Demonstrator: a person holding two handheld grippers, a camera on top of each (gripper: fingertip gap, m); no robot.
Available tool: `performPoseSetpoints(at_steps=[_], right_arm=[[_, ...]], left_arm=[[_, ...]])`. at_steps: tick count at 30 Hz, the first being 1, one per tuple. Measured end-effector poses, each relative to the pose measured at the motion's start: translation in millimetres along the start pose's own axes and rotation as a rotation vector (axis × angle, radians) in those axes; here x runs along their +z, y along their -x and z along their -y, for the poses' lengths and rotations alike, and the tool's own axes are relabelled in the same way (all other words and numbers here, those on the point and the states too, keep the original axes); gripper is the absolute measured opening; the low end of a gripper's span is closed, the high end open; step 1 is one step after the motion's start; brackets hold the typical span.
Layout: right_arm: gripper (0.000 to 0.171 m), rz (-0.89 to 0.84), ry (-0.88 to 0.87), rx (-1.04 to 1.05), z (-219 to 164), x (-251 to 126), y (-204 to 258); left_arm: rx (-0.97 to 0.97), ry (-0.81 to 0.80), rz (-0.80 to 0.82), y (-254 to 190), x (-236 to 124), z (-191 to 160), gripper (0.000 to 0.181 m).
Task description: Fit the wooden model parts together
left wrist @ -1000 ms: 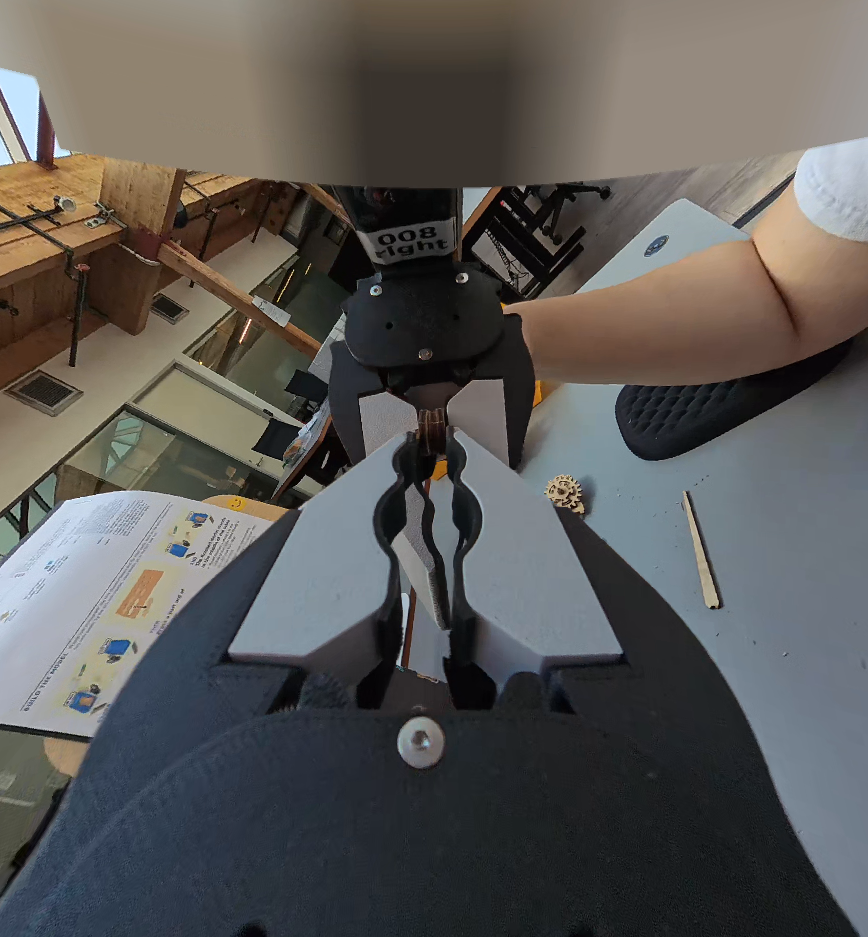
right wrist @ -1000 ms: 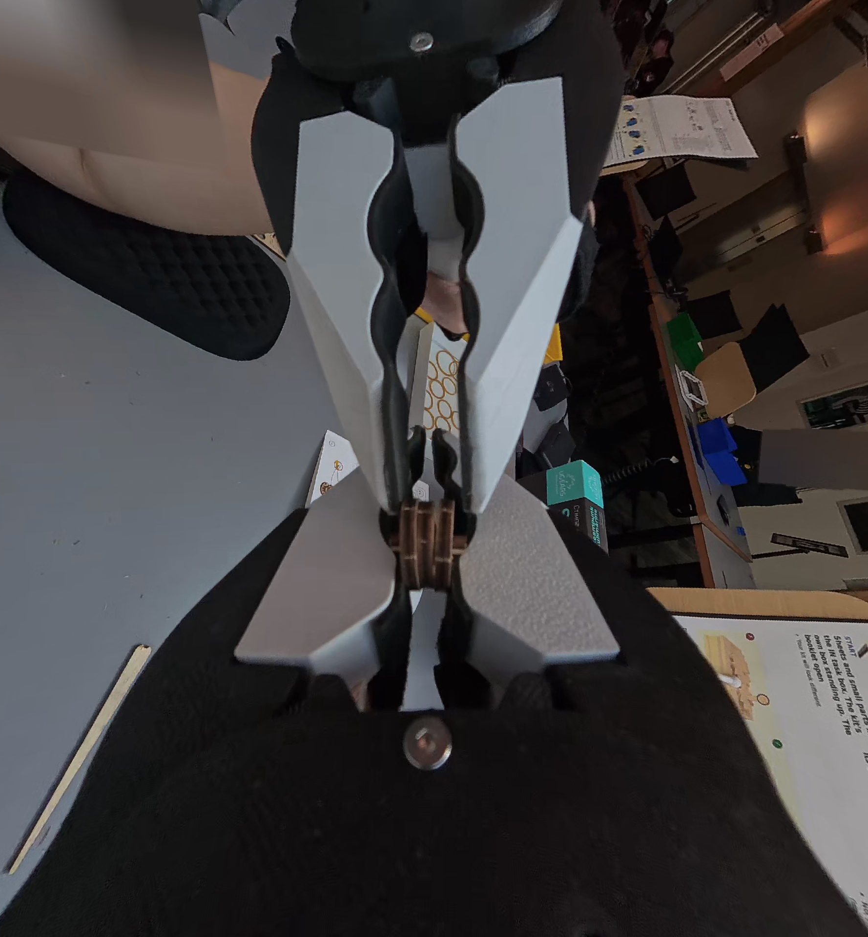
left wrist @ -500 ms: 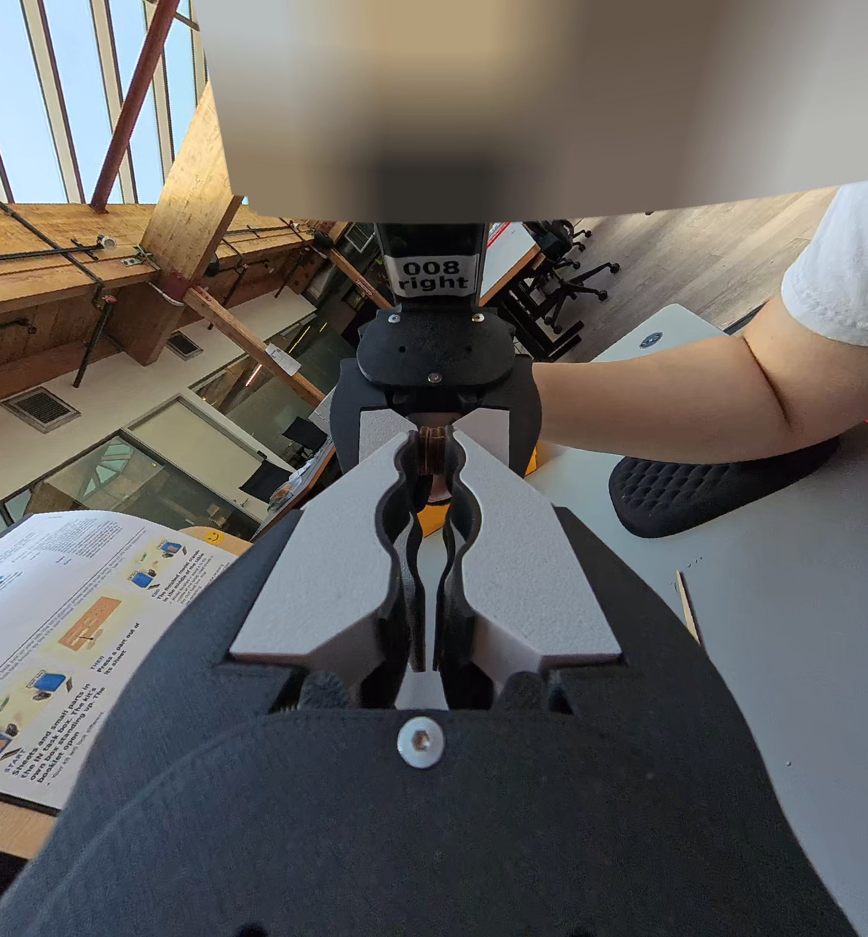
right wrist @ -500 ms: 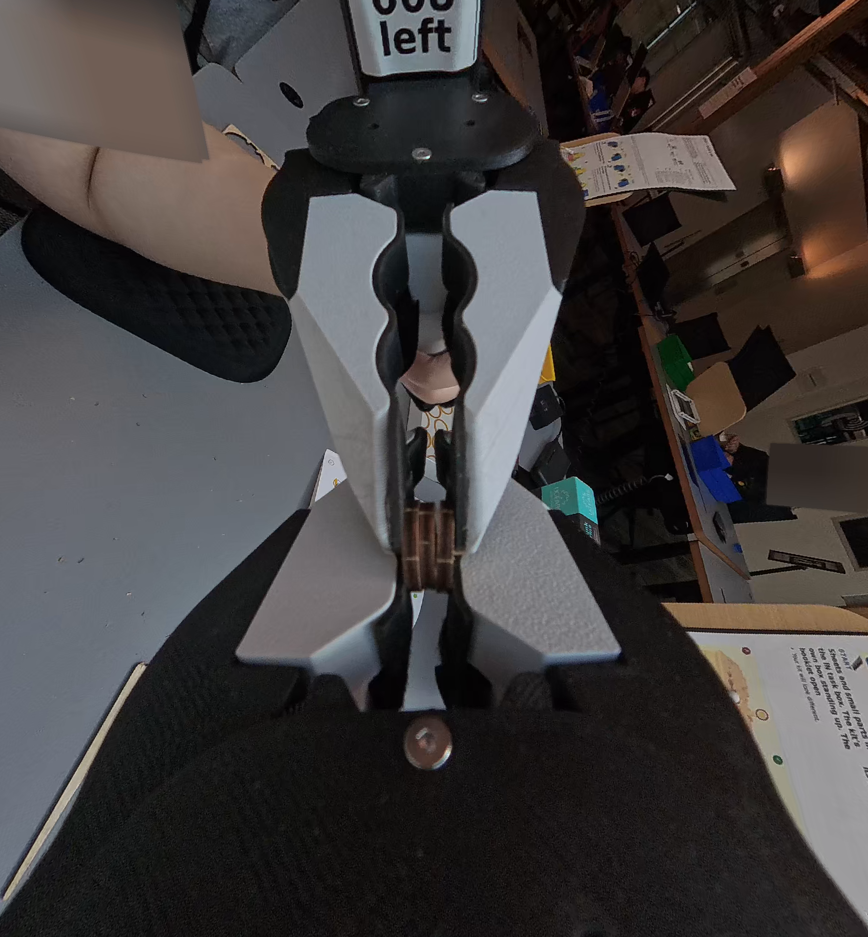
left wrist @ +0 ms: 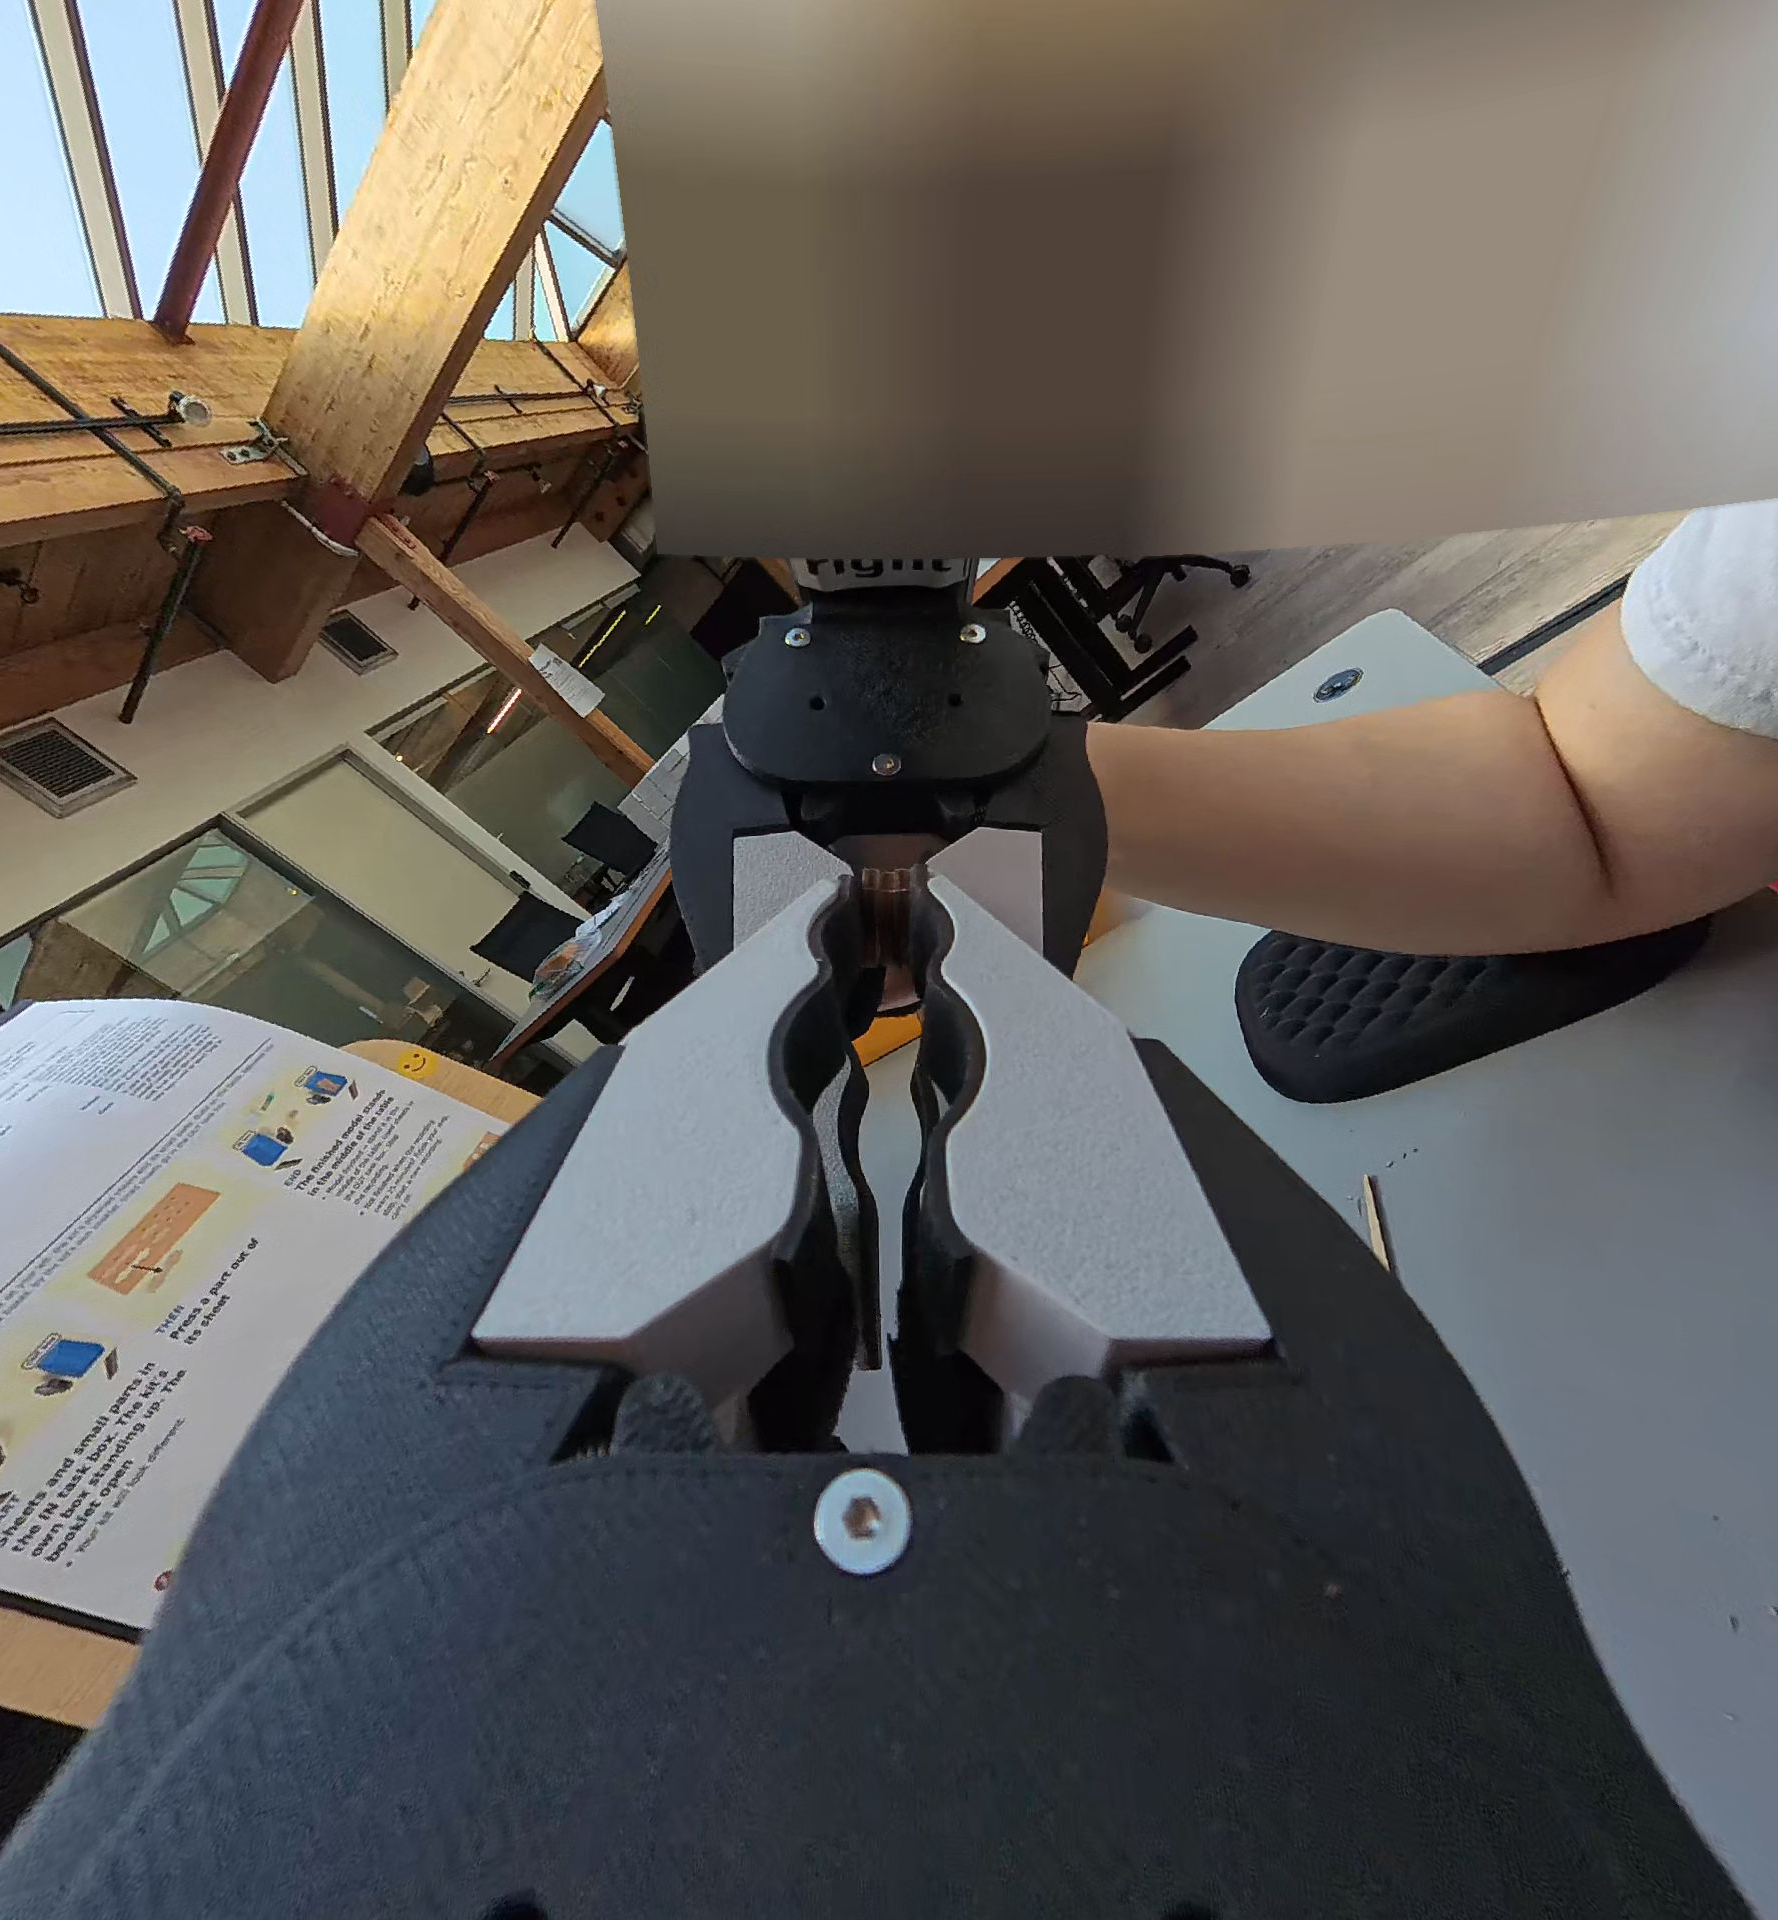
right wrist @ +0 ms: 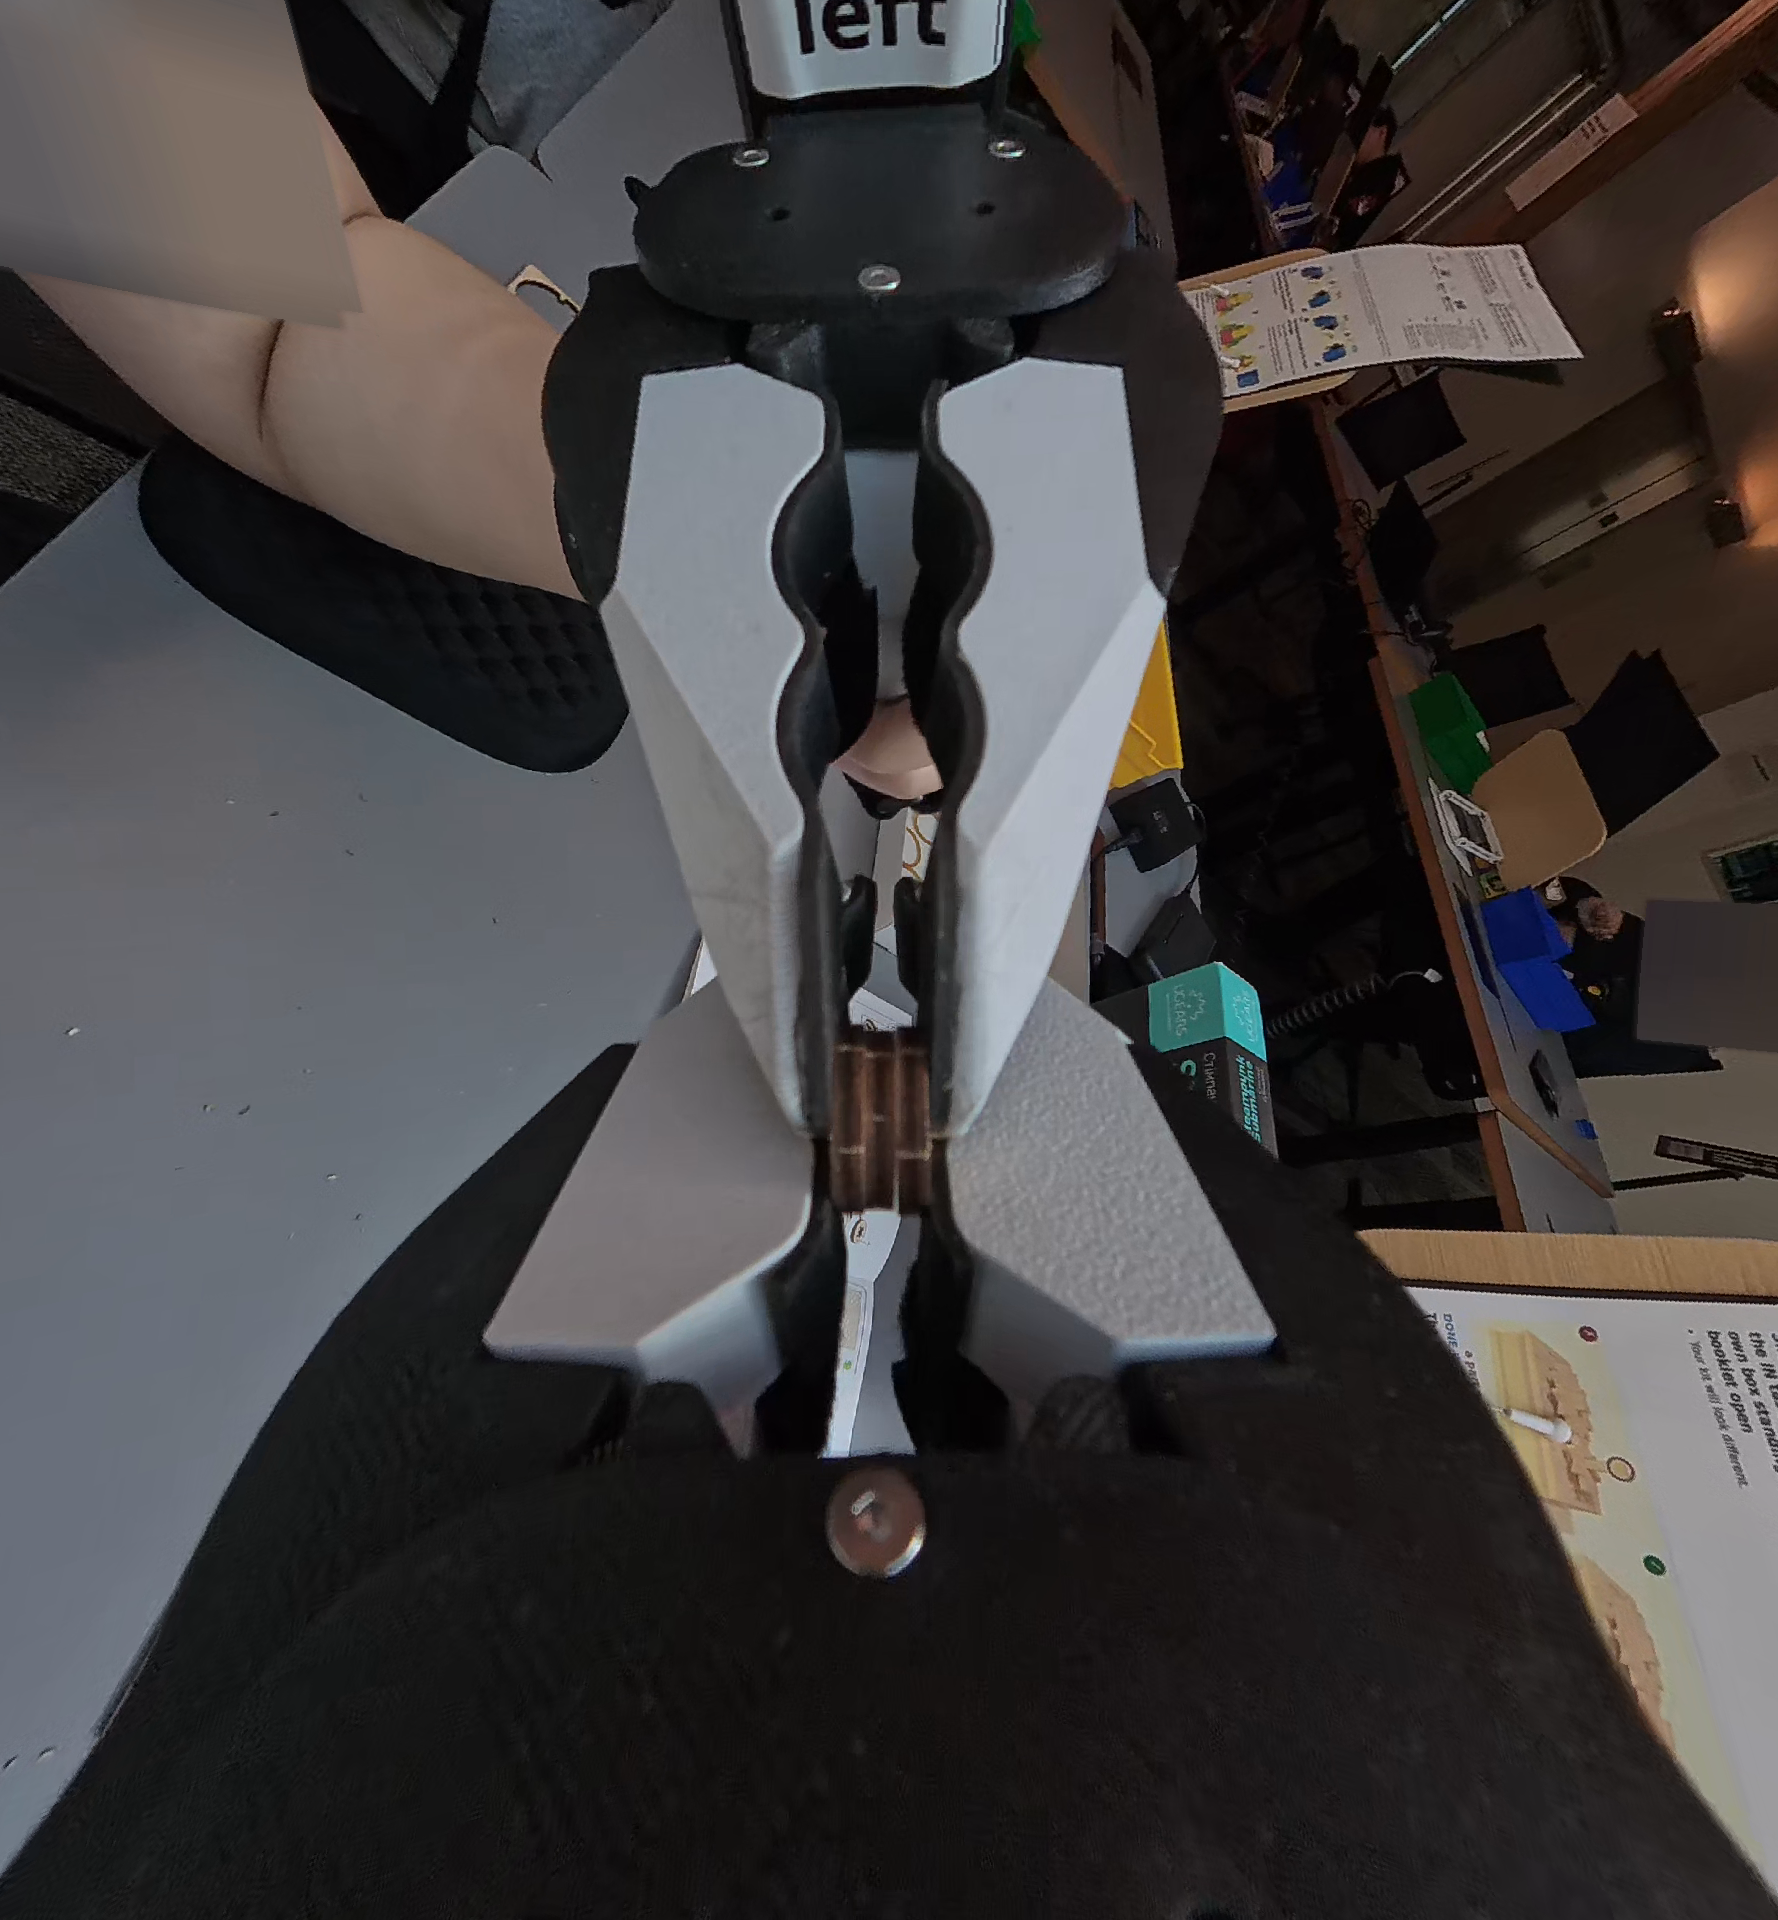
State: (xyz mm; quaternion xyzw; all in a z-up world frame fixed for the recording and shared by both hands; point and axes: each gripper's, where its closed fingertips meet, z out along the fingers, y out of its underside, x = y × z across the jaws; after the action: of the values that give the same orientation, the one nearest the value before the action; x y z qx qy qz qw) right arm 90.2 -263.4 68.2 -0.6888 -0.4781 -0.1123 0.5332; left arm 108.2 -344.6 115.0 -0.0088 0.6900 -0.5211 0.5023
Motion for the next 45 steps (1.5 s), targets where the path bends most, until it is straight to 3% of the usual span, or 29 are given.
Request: performPoseSetpoints(at_steps=[3,6,10,22,32,45], right_arm=[[0.004,-0.008,-0.007,-0.001,4,-4,-1],[0.004,-0.097,0.025,-0.142,5,-5,-5],[0.004,-0.191,0.039,-0.24,10,-5,-12],[0.004,-0.125,-0.022,-0.221,18,0,0],[0.003,-0.056,-0.04,-0.176,19,0,9],[0.003,0.008,-0.07,-0.177,20,0,18]], left_arm=[[0.043,-0.039,0.038,0,1,6,0.007],[0.211,-0.017,0.057,-6,-2,7,0.007],[0.219,0.034,-0.003,-10,-10,7,0.013],[0.342,0.06,-0.015,-14,-19,9,0.009],[0.322,0.122,-0.047,-15,-17,5,0.007],[0.253,0.065,-0.109,-20,-16,5,0.007]])
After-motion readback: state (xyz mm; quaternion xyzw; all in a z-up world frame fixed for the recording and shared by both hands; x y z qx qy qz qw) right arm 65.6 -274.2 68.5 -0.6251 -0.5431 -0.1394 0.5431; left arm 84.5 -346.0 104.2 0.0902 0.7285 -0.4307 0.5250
